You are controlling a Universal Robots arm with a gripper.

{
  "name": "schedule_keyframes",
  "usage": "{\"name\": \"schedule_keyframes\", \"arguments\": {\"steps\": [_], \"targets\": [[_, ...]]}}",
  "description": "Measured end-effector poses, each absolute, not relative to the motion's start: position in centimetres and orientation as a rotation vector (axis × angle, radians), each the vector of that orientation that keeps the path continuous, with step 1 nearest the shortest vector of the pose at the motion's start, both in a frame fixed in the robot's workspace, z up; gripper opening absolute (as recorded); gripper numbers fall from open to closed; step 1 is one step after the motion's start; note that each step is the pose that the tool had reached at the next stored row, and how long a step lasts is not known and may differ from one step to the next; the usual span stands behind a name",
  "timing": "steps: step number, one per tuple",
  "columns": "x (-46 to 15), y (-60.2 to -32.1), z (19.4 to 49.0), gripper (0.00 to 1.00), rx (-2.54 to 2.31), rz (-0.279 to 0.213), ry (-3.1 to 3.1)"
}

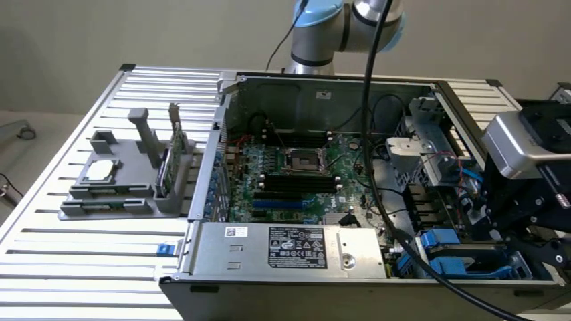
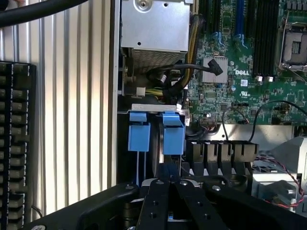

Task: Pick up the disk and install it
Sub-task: 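Insert the disk into the insertion slot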

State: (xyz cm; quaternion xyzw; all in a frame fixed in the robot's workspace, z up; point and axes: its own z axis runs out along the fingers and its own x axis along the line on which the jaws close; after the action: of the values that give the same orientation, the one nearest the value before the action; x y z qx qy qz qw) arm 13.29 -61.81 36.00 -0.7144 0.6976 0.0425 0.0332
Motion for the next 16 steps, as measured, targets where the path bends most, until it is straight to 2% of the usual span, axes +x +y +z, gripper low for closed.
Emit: {"name": "schedule_keyframes", "arguments": {"steps": [16], "targets": [[13.7, -61.4, 33.1, 0.11, -2.204, 0.132, 2.139]]}}
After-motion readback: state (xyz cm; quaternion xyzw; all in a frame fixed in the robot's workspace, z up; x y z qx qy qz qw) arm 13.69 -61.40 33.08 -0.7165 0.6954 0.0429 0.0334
